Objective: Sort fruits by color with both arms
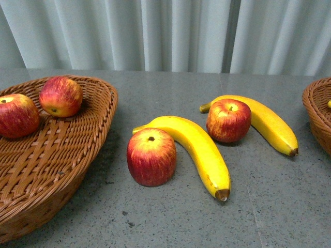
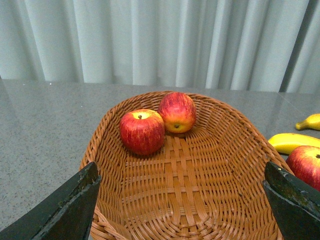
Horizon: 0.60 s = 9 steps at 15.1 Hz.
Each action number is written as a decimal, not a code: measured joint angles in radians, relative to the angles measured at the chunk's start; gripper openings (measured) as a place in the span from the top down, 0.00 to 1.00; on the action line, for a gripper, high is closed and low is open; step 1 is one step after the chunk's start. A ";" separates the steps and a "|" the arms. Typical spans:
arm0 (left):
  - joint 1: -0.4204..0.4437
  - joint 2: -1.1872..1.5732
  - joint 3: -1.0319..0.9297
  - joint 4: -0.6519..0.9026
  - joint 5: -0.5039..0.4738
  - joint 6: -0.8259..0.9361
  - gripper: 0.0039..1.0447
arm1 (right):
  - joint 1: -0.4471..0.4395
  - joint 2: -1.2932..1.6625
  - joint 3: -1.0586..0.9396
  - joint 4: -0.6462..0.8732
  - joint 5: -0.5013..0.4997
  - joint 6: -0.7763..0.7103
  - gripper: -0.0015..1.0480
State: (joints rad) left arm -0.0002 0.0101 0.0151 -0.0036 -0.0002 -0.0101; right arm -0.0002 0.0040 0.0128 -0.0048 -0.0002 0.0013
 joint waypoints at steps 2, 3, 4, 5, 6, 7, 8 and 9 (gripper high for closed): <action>-0.100 0.140 0.090 -0.214 -0.257 -0.065 0.06 | 0.000 0.000 0.000 0.000 0.000 0.000 0.06; 0.052 0.264 0.140 -0.076 -0.266 -0.059 0.06 | 0.000 0.000 0.000 0.000 0.000 0.000 0.06; 0.138 0.368 0.186 0.047 -0.160 -0.024 0.06 | 0.000 0.000 0.000 0.000 0.000 0.000 0.06; 0.159 0.400 0.196 0.080 -0.135 -0.013 0.06 | 0.000 0.000 0.000 0.000 0.000 0.000 0.06; 0.188 0.453 0.213 0.126 -0.103 0.002 0.06 | 0.000 0.000 0.000 0.000 0.000 0.000 0.06; 0.204 0.490 0.226 0.154 -0.077 0.015 0.06 | 0.000 0.000 0.000 0.000 0.000 0.000 0.06; 0.229 0.549 0.246 0.200 -0.042 0.027 0.06 | 0.000 0.000 0.000 0.000 0.000 0.000 0.06; 0.240 0.587 0.262 0.226 -0.021 0.043 0.06 | 0.000 0.000 0.000 0.000 0.000 0.000 0.06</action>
State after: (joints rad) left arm 0.2394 0.5972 0.2771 0.2226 -0.0208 0.0330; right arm -0.0002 0.0040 0.0128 -0.0051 0.0002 0.0013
